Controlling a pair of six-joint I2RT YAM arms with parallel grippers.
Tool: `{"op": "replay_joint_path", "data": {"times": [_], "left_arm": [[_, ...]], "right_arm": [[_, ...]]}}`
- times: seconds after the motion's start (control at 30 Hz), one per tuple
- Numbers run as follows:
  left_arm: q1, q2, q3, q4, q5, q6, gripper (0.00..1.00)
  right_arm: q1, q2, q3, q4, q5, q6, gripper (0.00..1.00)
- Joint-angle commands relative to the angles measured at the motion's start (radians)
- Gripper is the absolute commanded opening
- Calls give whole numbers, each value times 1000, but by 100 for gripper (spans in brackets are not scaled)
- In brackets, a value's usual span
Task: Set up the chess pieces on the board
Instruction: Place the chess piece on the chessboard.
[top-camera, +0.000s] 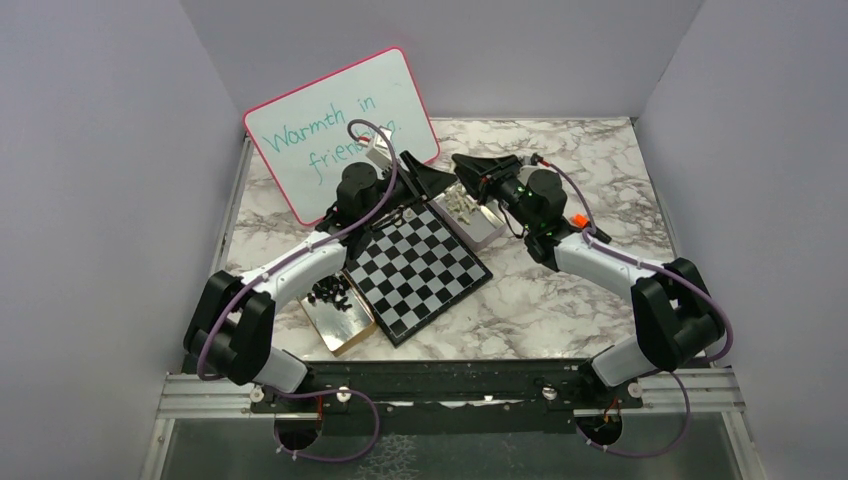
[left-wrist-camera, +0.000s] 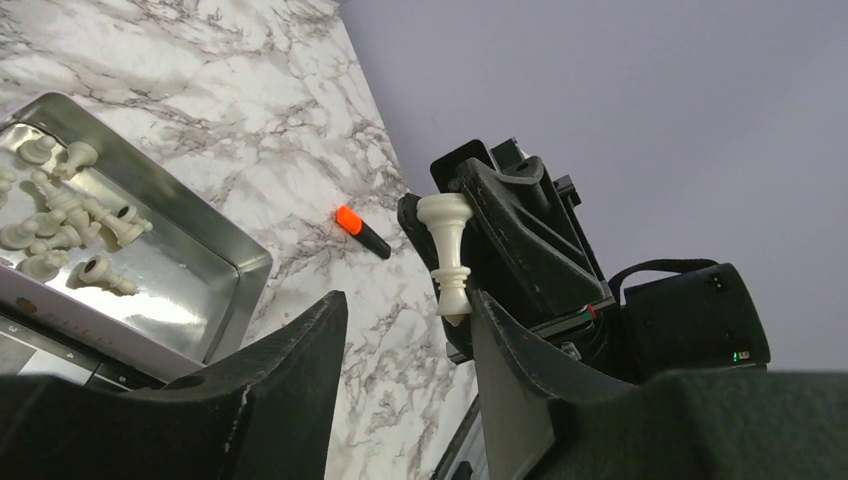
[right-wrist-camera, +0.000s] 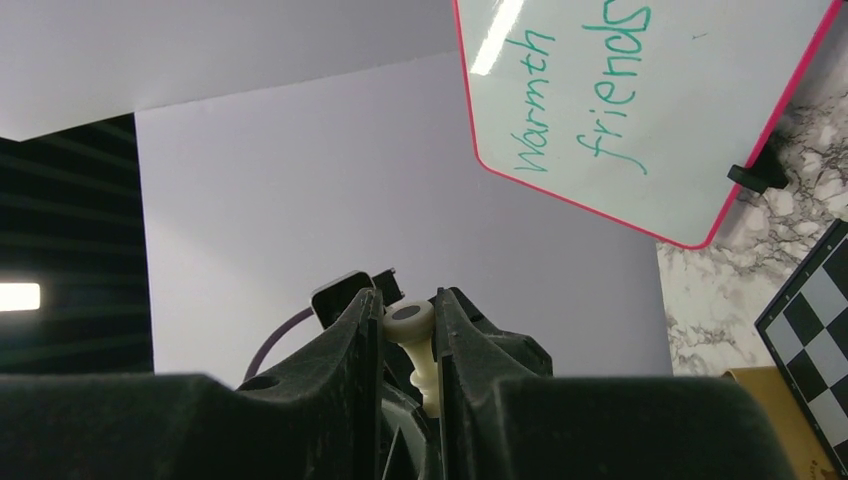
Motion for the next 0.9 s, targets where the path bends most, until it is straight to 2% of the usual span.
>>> {"op": "replay_joint_path", "data": {"times": [0.0,0.2,0.3,0.37,0.6,0.87], "left_arm": [[-7,34,48,58,48,-7,48],[-7,20,41,66,17,20,38],[-7,18,40,66,0,52,23],[-7,24,39,66,-6,60,17],[-3,19,26,66,-4,79,9],[43,-42,-21,44,-16,117,7]], "right_arm": [[-3,-9,-16,46,15,9,16],[-3,-5,-27,31,11,-1,16],[-3,-6,-36,37,8,-11,16],[-3,-7,-43,35,5,-17,16],[-3,-2,-47,32,-16,-55,16],[-4,-18,-104,61,-56,-161,18]]}}
